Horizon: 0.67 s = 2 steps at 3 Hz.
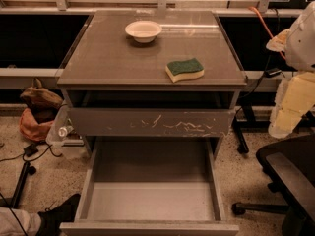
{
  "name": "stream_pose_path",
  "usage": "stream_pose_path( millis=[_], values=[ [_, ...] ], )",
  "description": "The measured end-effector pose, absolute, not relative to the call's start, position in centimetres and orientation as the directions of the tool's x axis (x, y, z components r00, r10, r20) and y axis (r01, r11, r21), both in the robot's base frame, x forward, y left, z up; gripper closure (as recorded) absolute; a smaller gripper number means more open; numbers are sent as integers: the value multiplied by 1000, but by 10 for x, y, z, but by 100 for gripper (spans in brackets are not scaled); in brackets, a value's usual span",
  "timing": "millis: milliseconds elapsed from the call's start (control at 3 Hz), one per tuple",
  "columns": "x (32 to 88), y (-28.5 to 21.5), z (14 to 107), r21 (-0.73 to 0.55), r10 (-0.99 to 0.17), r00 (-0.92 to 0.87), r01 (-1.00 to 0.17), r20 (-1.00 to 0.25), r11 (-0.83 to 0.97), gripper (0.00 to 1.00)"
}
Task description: Place sponge into middle drawer
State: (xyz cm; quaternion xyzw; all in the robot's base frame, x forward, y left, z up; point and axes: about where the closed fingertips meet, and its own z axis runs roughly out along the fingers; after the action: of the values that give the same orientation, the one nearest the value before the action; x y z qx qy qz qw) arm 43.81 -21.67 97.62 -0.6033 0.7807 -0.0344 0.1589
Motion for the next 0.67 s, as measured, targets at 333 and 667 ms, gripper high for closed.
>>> stream_pose_path(
  millis=[333, 667],
  values=[
    [438, -217, 976, -246, -953, -221, -931, -207, 270, 0],
    [469, -201, 968, -268, -958, -148, -940, -244, 213, 0]
  ],
)
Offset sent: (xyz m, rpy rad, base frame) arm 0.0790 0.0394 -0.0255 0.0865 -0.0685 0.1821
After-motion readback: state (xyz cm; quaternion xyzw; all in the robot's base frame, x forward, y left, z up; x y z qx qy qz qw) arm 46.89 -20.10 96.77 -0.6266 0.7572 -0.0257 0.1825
